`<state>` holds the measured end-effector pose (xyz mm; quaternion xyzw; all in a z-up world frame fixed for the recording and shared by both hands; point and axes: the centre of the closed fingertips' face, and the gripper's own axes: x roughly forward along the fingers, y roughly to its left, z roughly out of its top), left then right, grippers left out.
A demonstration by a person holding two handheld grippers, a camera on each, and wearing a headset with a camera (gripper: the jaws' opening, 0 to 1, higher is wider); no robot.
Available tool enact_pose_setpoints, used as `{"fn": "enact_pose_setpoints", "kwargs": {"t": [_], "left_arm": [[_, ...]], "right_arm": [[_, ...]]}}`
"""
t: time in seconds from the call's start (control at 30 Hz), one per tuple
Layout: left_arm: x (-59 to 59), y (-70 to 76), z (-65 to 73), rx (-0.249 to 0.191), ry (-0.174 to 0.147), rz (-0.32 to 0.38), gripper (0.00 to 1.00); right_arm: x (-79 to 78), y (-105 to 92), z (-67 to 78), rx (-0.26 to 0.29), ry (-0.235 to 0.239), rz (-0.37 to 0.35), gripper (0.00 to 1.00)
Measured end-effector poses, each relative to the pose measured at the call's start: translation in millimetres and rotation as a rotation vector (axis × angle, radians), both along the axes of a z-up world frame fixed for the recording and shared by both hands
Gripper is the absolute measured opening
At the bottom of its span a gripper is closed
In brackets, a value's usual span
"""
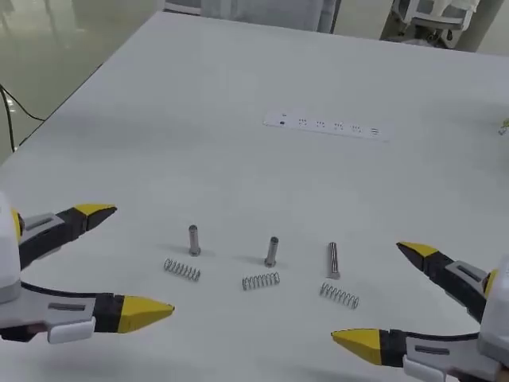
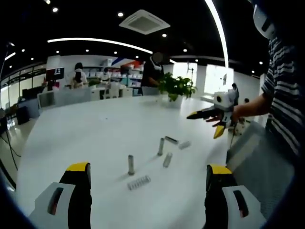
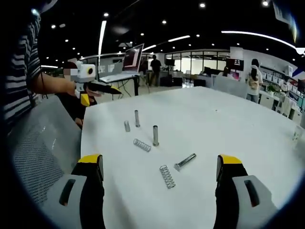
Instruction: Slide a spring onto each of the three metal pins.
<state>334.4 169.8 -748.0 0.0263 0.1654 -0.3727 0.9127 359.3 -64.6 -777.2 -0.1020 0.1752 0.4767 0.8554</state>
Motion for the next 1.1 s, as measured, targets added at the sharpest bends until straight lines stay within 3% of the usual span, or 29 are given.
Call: {"fn": "enact_pose_setpoints", "kwargs": {"t": [0.6,1.1], "left_arm": [[-1.2,2.0,-2.4,-0.006,0.003,0.006,0.98],[-0.5,7.0,-13.5,-0.013,0.014,0.020,0.98]], "right_arm": [[4.6,2.5,5.0,0.019,0.016,-0.010,0.99],[20.8,3.2,11.4,0.042,0.041,-0.034,0.95]]}}
